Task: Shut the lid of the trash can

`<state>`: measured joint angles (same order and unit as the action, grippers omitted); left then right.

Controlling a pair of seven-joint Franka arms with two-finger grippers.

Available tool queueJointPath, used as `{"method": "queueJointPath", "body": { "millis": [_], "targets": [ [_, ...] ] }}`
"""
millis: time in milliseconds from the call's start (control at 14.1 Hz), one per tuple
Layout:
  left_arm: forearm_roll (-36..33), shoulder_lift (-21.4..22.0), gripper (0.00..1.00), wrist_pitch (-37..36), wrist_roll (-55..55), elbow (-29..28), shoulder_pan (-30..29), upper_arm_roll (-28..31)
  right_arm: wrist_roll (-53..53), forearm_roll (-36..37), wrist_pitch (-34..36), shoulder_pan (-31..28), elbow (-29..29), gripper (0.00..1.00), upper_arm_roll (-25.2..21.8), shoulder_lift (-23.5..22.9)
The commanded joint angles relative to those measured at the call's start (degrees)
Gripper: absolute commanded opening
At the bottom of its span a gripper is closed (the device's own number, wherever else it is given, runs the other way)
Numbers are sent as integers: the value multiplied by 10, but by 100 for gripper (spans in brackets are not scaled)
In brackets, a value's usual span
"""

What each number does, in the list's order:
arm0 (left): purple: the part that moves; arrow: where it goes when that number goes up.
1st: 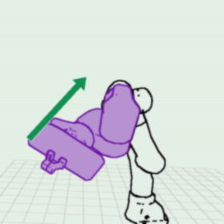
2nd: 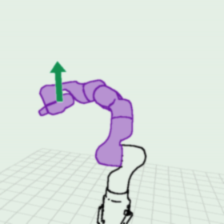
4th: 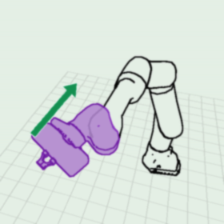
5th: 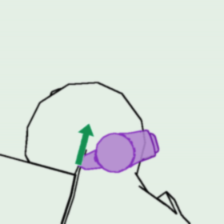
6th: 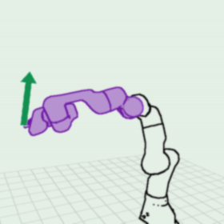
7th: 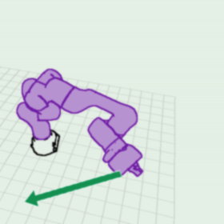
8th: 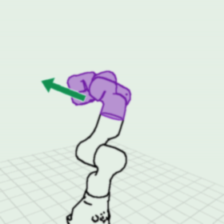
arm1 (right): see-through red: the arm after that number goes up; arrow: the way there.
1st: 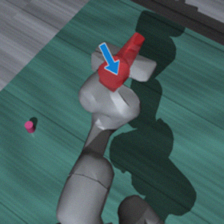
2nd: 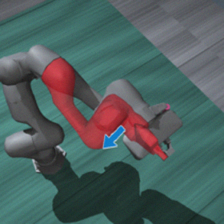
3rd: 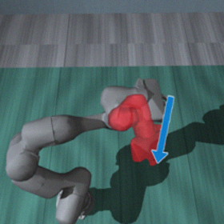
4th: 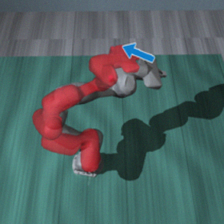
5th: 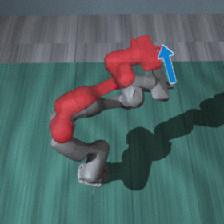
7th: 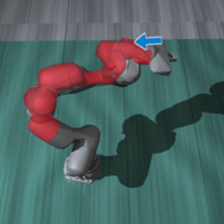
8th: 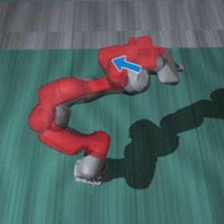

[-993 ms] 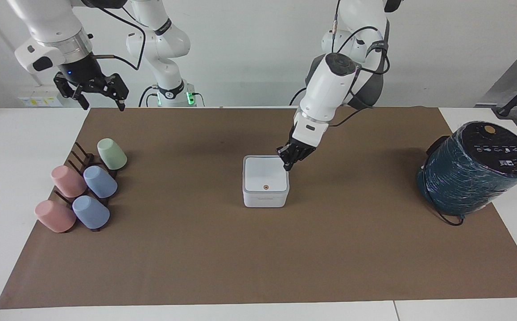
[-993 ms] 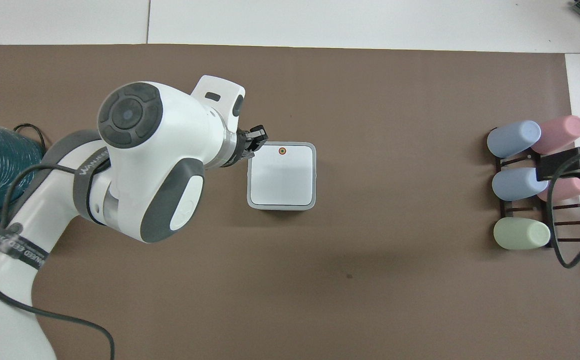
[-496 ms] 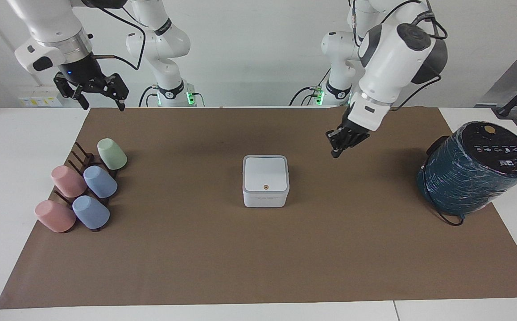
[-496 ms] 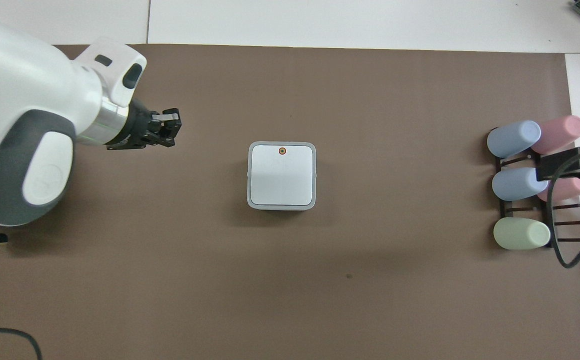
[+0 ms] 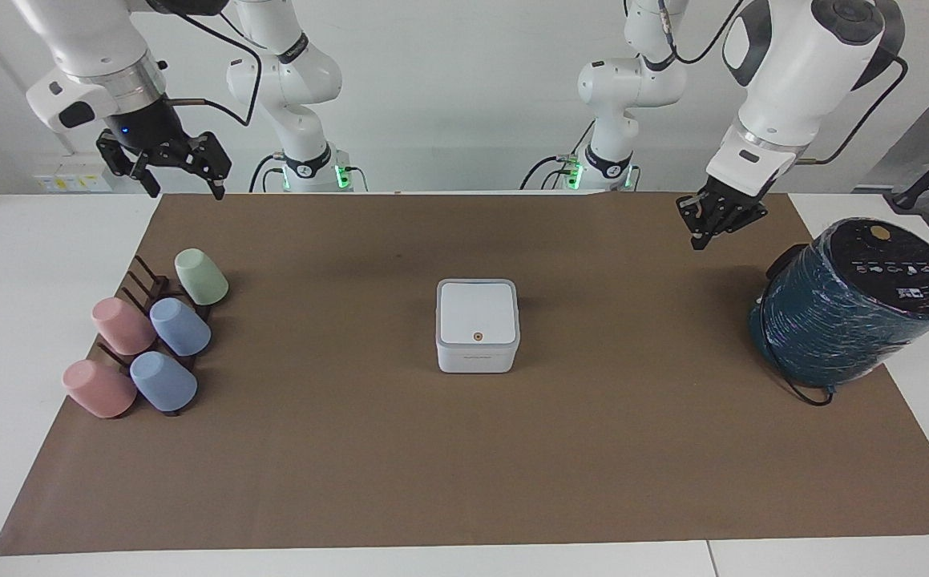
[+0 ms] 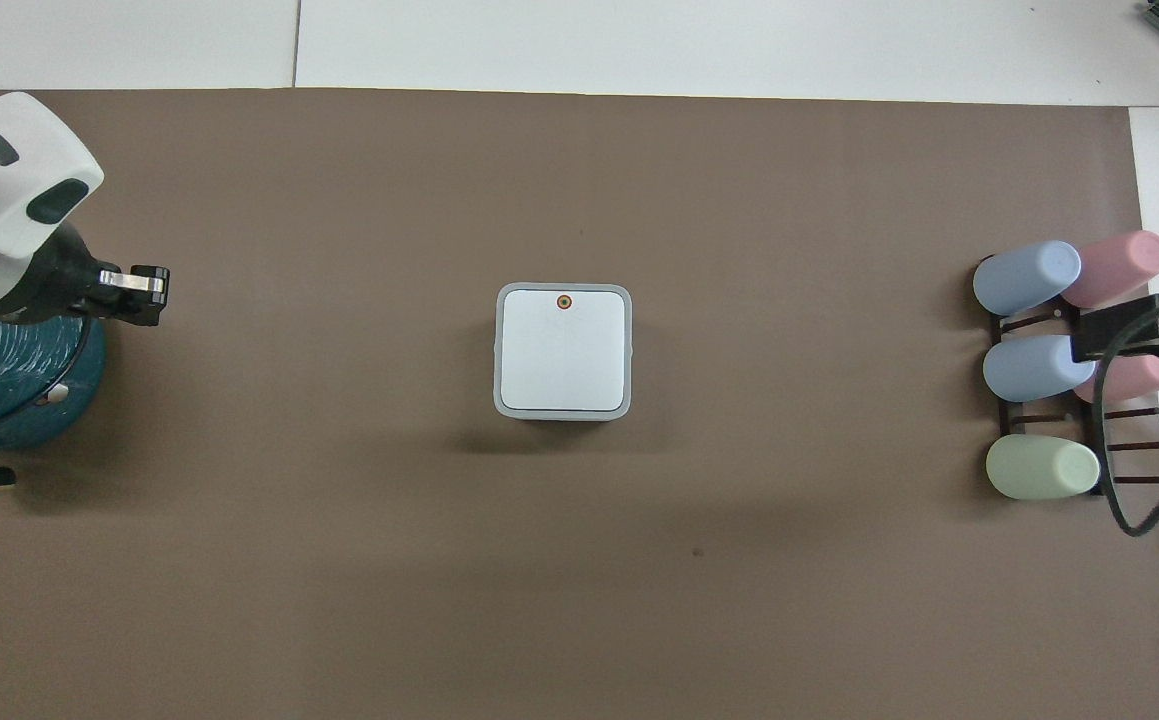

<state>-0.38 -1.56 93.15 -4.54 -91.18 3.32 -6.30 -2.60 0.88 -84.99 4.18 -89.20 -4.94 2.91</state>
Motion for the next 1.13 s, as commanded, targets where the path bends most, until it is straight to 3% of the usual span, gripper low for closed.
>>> {"method": "queueJointPath", "body": {
  "millis": [0, 71, 142, 213, 1064],
  "targets": [
    [-13, 20, 49, -17, 28, -8, -7, 5, 16, -3, 10, -2, 6, 100, 0, -1],
    [-13, 22, 77, -21, 31, -8, -11, 4, 16, -3, 10, -2, 7, 100, 0, -1],
    [-13, 23, 93, -18, 34, -8, -11, 4, 16, -3, 10, -2, 6, 100, 0, -1],
    [-13, 24, 100, -15, 35, -7, -11, 4, 16, -3, 10, -2, 6, 100, 0, -1],
    [-12, 23, 100, 19, 37, -7, 2, -3, 16, -3, 10, -2, 6, 100, 0, -1]
  ]
}}
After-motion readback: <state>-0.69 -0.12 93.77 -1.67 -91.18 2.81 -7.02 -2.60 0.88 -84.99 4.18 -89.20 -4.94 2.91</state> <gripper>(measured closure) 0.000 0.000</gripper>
